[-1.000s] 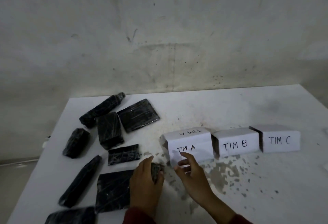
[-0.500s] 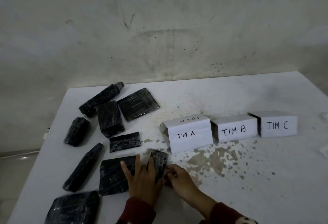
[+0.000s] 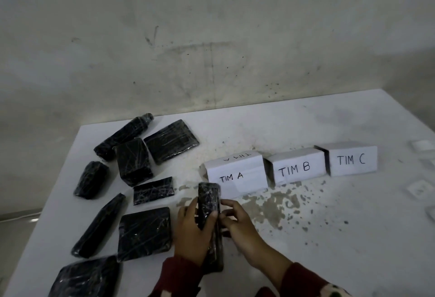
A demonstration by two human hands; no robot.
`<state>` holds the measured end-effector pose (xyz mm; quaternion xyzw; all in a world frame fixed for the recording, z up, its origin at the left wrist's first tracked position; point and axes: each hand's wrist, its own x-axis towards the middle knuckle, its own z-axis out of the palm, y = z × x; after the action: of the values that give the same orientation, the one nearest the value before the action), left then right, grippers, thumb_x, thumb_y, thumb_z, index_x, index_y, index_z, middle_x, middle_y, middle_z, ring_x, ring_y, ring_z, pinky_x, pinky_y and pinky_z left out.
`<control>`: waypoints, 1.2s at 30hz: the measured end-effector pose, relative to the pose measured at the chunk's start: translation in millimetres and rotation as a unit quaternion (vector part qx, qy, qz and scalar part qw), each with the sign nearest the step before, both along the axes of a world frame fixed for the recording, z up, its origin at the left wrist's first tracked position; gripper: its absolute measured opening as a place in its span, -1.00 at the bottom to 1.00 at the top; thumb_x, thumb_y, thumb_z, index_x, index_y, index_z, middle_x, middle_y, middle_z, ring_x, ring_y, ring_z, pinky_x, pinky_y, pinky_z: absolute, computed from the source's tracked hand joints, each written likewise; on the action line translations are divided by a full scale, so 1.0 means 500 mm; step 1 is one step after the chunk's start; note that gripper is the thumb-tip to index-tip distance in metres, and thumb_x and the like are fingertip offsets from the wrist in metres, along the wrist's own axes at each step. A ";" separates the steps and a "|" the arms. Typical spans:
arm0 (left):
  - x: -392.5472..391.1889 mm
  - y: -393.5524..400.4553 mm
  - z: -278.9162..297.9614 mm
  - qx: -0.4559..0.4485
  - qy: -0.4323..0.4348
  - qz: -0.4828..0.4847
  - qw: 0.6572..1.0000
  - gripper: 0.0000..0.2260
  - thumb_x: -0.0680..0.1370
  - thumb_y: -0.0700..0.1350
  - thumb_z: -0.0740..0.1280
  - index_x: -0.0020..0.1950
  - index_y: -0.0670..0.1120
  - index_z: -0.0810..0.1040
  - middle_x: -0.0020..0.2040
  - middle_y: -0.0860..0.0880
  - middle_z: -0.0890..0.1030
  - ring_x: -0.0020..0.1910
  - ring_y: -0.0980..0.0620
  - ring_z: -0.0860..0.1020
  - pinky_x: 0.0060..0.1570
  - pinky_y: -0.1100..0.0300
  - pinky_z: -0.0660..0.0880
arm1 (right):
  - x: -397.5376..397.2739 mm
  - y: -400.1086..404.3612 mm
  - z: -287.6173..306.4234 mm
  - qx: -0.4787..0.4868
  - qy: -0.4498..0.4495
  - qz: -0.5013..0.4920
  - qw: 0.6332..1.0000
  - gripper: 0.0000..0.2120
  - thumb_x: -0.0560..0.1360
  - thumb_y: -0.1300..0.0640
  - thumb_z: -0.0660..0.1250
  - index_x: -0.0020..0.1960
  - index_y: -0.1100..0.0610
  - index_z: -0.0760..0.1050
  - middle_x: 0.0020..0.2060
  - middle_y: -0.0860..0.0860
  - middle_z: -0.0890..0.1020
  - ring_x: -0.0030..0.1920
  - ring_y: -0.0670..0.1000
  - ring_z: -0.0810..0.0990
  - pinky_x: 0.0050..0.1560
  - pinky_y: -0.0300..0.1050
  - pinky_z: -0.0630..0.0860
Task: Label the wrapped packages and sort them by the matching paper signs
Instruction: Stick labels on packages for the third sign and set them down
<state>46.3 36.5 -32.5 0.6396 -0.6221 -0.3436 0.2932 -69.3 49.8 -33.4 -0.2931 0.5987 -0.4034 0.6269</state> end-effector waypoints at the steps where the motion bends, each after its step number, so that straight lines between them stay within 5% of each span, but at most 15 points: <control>1: -0.011 -0.002 0.003 0.005 0.023 0.005 1.000 -0.60 0.46 -0.10 0.39 0.28 -0.10 0.46 0.08 -0.08 0.48 0.06 -0.02 0.49 0.06 0.23 0.37 | -0.014 0.001 0.005 -0.012 0.004 -0.006 1.000 -0.77 0.57 0.25 0.17 0.16 0.01 0.40 -0.12 0.04 0.48 -0.11 0.01 0.55 -0.14 -0.26 0.53; 4: -0.064 -0.006 0.016 0.037 0.090 0.022 0.995 -0.68 0.45 -0.09 0.40 0.19 -0.03 0.52 -0.02 -0.06 0.53 -0.10 0.02 0.56 -0.06 0.17 0.46 | -0.067 0.009 0.018 -0.036 0.014 -0.028 0.999 -0.76 0.56 0.26 0.18 0.18 0.04 0.43 -0.13 0.02 0.50 -0.08 -0.01 0.54 -0.17 -0.31 0.52; 9: -0.174 -0.001 0.031 0.083 0.213 0.008 0.973 -0.74 0.47 -0.06 0.37 0.12 0.11 0.46 -0.03 0.06 0.58 -0.09 0.07 0.59 -0.11 0.19 0.49 | -0.177 0.023 0.043 -0.080 0.012 -0.061 0.995 -0.77 0.54 0.26 0.21 0.08 -0.04 0.45 -0.12 0.02 0.52 -0.18 -0.12 0.56 -0.32 -0.42 0.47; 17: -0.437 0.028 0.025 0.110 0.277 -0.042 0.954 -0.79 0.52 -0.10 0.30 0.12 0.12 0.41 -0.10 0.06 0.63 -0.19 0.16 0.63 -0.21 0.27 0.48 | -0.436 0.067 0.066 -0.100 0.076 -0.079 0.989 -0.81 0.53 0.23 0.24 0.04 -0.03 0.44 -0.19 -0.03 0.52 -0.18 -0.12 0.52 -0.33 -0.50 0.42; 24: -0.628 0.098 0.007 0.136 0.299 -0.012 0.944 -0.76 0.53 -0.12 0.30 0.17 0.04 0.39 -0.13 0.10 0.59 -0.19 0.25 0.56 -0.33 0.48 0.45 | -0.671 0.143 0.037 -0.067 0.163 -0.080 0.981 -0.85 0.51 0.18 0.28 -0.04 -0.07 0.49 -0.16 -0.05 0.55 -0.14 -0.06 0.53 -0.17 -0.31 0.42; 27: -0.666 0.118 0.005 0.150 0.299 0.004 0.942 -0.77 0.53 -0.11 0.29 0.16 0.04 0.39 -0.11 0.04 0.59 -0.15 0.14 0.57 -0.25 0.32 0.43 | -0.750 0.168 0.010 -0.066 0.284 -0.112 0.950 -0.88 0.48 0.22 0.32 -0.03 0.03 0.50 -0.07 0.02 0.56 -0.09 -0.03 0.53 -0.15 -0.34 0.41; 31: -0.702 0.131 0.001 0.157 0.287 0.017 0.945 -0.77 0.53 -0.11 0.30 0.16 0.03 0.41 -0.10 -0.04 0.60 -0.12 0.04 0.58 -0.13 0.18 0.48 | -0.848 0.183 -0.029 0.002 0.517 -0.068 0.853 -0.71 0.48 0.09 0.31 0.18 0.13 0.48 0.14 0.06 0.51 0.20 0.09 0.43 0.19 -0.06 0.36; 36: -0.728 0.127 -0.009 0.158 0.273 0.021 0.949 -0.78 0.53 -0.09 0.30 0.15 0.05 0.40 -0.11 -0.03 0.60 -0.12 0.03 0.59 -0.16 0.19 0.50 | -0.894 0.172 -0.060 0.043 0.611 0.050 0.789 -0.53 0.49 -0.14 0.22 0.31 0.08 0.37 0.28 0.00 0.42 0.30 0.04 0.36 0.26 -0.06 0.31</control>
<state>-317.8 100.0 -37.2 0.5725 -0.4419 -0.5927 0.3545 -516.4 136.0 -63.5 -0.4810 0.8579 -0.0820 0.1610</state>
